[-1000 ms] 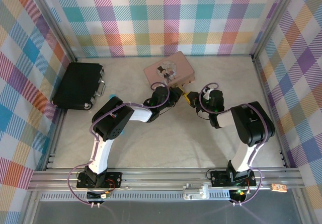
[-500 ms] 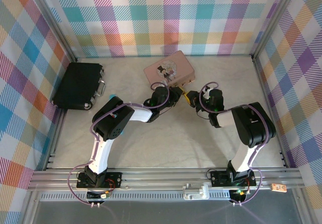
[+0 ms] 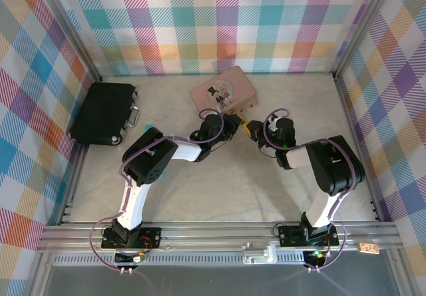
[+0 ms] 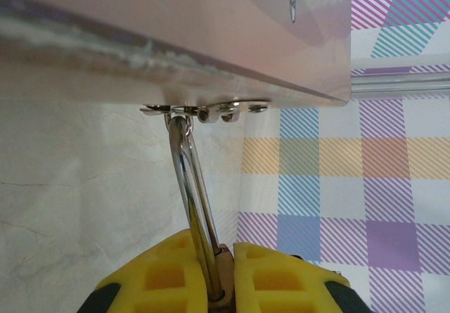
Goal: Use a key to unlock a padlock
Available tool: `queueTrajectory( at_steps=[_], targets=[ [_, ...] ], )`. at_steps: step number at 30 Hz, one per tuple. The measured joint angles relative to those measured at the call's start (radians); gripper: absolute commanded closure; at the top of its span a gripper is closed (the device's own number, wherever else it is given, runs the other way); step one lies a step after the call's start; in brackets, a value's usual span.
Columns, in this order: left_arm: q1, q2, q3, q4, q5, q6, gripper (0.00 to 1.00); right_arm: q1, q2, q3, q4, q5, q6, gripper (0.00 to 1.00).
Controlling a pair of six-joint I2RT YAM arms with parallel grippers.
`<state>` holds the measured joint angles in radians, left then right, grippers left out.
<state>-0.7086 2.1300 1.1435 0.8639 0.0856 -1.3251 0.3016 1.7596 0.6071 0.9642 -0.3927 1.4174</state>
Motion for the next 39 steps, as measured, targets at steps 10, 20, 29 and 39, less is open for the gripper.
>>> queueTrajectory(
  at_steps=[10, 20, 29, 39],
  targets=[
    [0.019, 0.057, -0.024, 0.205, -0.003, 0.004, 1.0, 0.023, 0.084, 0.01, 0.197, 0.036, 0.529, 1.0],
    [0.031, 0.11, -0.048, 0.416, -0.058, -0.04, 1.0, 0.085, 0.05, 0.057, 0.119, 0.175, 0.644, 1.0],
    [0.017, 0.117, -0.052, 0.43, -0.061, -0.006, 1.0, 0.145, 0.011, -0.002, 0.137, 0.399, 0.652, 1.0],
    [0.016, 0.109, -0.028, 0.349, -0.088, 0.032, 1.0, 0.184, 0.05, 0.018, 0.142, 0.495, 0.653, 0.86]
  ],
)
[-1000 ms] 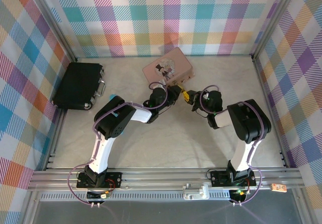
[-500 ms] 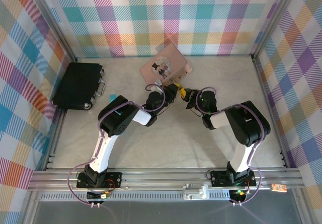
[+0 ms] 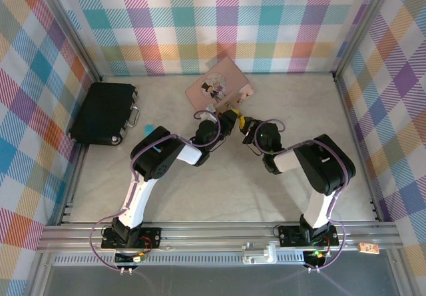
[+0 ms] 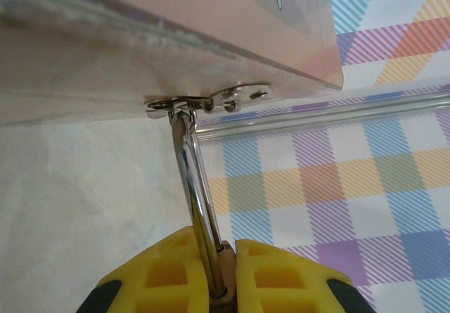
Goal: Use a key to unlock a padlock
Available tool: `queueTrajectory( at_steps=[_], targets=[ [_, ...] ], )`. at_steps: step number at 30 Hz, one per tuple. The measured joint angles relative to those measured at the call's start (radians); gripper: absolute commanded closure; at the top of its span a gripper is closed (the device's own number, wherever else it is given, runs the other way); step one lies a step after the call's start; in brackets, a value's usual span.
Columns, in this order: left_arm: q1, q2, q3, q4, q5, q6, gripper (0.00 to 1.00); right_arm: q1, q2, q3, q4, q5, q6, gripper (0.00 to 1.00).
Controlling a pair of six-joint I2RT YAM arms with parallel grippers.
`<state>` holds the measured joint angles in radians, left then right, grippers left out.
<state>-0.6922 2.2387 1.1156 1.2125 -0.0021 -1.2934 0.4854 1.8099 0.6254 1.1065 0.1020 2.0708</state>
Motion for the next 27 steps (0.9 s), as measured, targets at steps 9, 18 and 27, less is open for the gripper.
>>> queueTrajectory(
  at_steps=[9, 18, 27],
  targets=[
    [0.0, -0.058, 0.0, -0.226, 0.039, 0.059, 1.0, -0.041, 0.093, -0.034, 0.148, -0.119, 0.0, 0.59],
    [-0.002, -0.081, -0.009, -0.38, 0.116, 0.066, 1.0, -0.106, 0.079, -0.091, 0.133, -0.343, -0.08, 0.42],
    [-0.002, -0.105, -0.007, -0.456, 0.136, 0.128, 1.0, -0.166, -0.14, -0.114, -0.18, -0.537, -0.409, 0.38]
  ],
)
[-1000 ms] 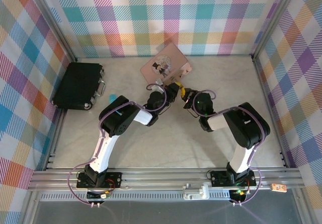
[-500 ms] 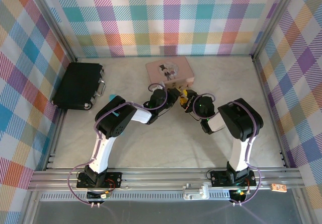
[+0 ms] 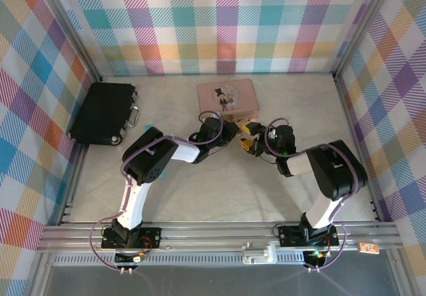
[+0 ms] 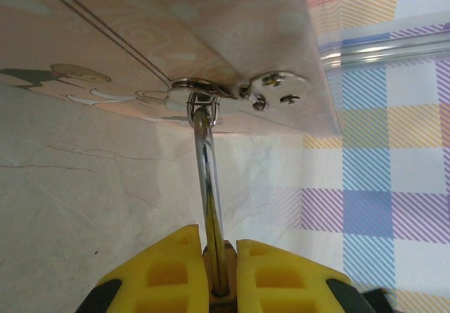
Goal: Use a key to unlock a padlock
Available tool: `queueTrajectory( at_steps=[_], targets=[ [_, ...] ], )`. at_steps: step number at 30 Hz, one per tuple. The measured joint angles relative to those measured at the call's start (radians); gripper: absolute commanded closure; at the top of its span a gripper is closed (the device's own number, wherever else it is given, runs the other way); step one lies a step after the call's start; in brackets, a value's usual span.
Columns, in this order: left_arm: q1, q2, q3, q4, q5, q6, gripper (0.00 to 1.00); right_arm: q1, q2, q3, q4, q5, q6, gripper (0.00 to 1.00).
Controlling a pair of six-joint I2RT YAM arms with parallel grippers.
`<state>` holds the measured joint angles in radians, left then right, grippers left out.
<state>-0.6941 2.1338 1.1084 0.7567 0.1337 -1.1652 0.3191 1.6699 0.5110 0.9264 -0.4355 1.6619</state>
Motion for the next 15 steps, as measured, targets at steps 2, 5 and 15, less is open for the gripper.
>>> queueTrajectory(
  at_steps=[2, 5, 15],
  targets=[
    [0.0, -0.008, 0.002, -0.026, 0.0, 0.026, 1.0, -0.005, -0.076, 0.019, -0.167, -0.005, -0.127, 0.38],
    [0.0, -0.021, 0.002, -0.068, 0.002, 0.063, 0.92, -0.006, -0.179, 0.087, -0.431, 0.015, -0.34, 0.38],
    [-0.004, -0.042, -0.022, -0.153, 0.019, 0.1, 0.48, -0.006, -0.331, 0.256, -0.954, 0.155, -0.9, 0.38]
  ],
)
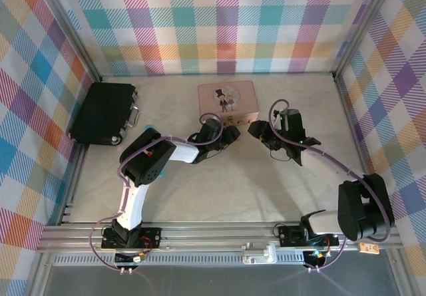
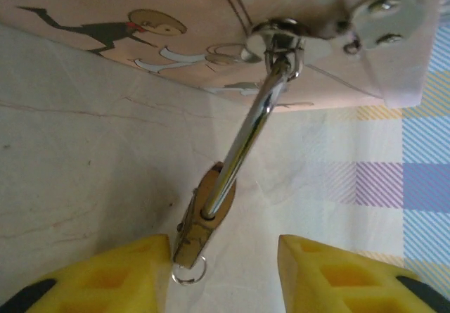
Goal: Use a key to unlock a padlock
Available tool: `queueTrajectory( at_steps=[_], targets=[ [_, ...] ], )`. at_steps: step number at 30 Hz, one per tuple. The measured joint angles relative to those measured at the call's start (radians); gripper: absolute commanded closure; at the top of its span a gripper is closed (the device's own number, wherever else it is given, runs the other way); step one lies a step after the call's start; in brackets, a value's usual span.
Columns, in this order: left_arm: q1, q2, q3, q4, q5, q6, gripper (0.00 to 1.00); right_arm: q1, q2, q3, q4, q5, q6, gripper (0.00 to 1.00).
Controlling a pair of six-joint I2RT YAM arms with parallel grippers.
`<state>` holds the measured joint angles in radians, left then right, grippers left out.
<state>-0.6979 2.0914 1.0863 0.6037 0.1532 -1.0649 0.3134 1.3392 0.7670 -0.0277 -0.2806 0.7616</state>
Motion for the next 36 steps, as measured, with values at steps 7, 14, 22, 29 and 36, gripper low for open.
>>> queueTrajectory(
  at_steps=[7, 14, 22, 29, 36],
  targets=[
    [0.016, -0.13, -0.114, -0.003, 0.011, -0.01, 0.4, 0.039, 0.06, 0.114, -0.193, 0.058, -0.244, 0.41],
    [0.085, -0.313, -0.216, -0.031, 0.01, 0.005, 0.39, 0.171, 0.236, 0.29, -0.31, 0.15, -0.425, 0.44],
    [0.137, -0.411, -0.233, -0.098, -0.005, 0.068, 0.39, 0.247, 0.45, 0.452, -0.394, 0.303, -0.547, 0.42],
    [0.137, -0.405, -0.269, -0.103, 0.001, 0.095, 0.4, 0.242, 0.584, 0.546, -0.401, 0.354, -0.615, 0.33],
    [0.137, -0.373, -0.28, -0.101, 0.006, 0.122, 0.41, 0.231, 0.688, 0.649, -0.393, 0.335, -0.659, 0.33]
  ],
)
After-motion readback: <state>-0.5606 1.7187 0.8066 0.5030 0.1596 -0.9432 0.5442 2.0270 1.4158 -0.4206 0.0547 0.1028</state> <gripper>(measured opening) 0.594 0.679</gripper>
